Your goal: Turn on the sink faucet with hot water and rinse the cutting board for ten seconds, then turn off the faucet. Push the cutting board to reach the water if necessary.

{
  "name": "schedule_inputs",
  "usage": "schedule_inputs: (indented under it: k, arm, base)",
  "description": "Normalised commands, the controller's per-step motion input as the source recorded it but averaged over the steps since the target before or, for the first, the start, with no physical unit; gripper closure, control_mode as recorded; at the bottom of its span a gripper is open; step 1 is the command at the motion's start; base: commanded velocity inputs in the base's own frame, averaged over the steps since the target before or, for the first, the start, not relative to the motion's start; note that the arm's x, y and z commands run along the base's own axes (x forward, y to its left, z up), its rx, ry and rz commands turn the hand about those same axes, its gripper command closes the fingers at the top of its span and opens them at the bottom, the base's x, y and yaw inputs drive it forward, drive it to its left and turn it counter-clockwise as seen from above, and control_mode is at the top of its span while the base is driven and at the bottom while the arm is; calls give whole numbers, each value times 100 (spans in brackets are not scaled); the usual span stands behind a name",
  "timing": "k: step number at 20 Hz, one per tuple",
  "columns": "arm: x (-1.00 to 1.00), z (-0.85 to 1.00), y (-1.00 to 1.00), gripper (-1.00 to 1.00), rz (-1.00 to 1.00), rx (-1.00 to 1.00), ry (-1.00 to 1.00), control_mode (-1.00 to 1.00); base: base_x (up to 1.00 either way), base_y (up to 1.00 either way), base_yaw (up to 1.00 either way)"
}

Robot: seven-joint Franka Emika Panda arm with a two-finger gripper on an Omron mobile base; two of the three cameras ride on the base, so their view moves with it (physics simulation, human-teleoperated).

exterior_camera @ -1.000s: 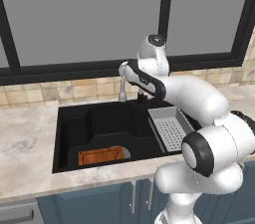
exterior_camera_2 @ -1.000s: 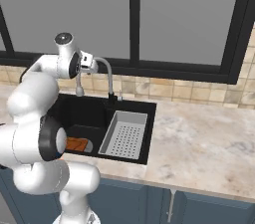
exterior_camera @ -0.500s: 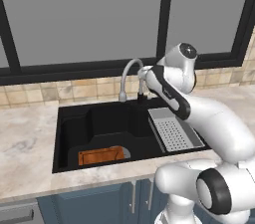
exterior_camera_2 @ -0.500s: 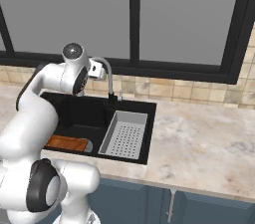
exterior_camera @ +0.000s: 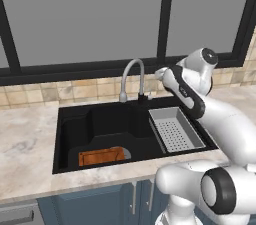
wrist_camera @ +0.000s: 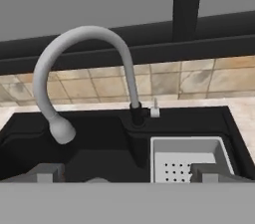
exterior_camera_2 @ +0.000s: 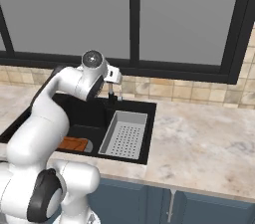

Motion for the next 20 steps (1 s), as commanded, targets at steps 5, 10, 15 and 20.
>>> schedule_inputs:
  k: [5,10,15,20]
  arm:
    - [9,-13,-43,-100,0,-1,-6,-100]
    - [6,-40,-25,-100,0,-2,-14,-100]
    - [1,-47,-15,-100,0,0,-17,-100]
    - [5,-25,0,-100,0,0,-12,-100]
  base:
    - [0,0,0]
    - [0,0,0]
    - [0,0,0]
    - [0,0,0]
